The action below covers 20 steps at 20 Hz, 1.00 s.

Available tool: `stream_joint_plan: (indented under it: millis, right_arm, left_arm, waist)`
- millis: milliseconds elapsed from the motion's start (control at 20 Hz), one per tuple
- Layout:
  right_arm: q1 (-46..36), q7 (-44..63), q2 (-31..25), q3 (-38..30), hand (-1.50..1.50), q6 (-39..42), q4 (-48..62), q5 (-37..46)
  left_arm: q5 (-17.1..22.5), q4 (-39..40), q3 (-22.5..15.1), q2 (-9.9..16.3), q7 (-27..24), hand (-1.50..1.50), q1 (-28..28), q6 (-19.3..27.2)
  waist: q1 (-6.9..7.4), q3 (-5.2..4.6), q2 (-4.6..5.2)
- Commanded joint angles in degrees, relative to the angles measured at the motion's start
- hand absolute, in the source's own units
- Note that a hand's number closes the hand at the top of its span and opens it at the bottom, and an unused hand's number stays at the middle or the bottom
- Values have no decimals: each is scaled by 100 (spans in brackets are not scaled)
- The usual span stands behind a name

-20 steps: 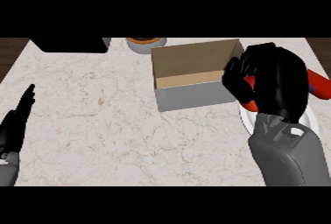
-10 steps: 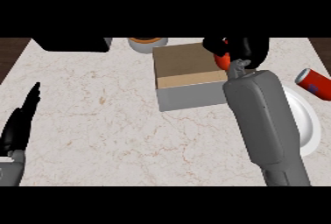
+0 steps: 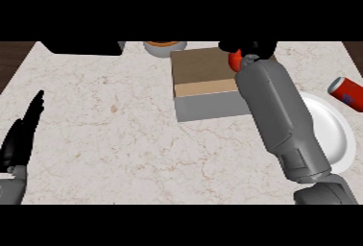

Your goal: Pick the tomato from the plate and place it in the cardboard box

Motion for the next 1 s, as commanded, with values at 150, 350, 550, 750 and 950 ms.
stream_joint_plan:
  millis: [150, 350, 550, 750, 950]
  right_arm:
    - [-542, -437, 35, -747, -150, -764, 1539, -569]
    - [-451, -1460, -165, -1023, -150, -1225, 1830, -910]
    - [-690, -1778, -63, -1044, -150, -2004, 1973, -848]
    - [-589, -2333, -128, -1238, -150, -2494, 1633, -1156]
    - [-329, -2811, -134, -1553, -150, -2683, 1086, -1754]
  left_arm:
    - [-116, 102, -53, -114, 141, 0, -366, 20]
    - [-56, 138, 19, -101, -15, 0, -249, -81]
    - [-168, -186, -15, -50, 119, 0, -104, -51]
    - [-154, 73, 34, -158, 56, 0, -85, -43]
    - [-52, -2, 230, -28, -107, 0, 110, -141]
  waist:
    - [64, 2, 59]
    - [85, 4, 67]
    - [141, 7, 49]
    - [-7, 6, 9]
    - [-96, 6, -44]
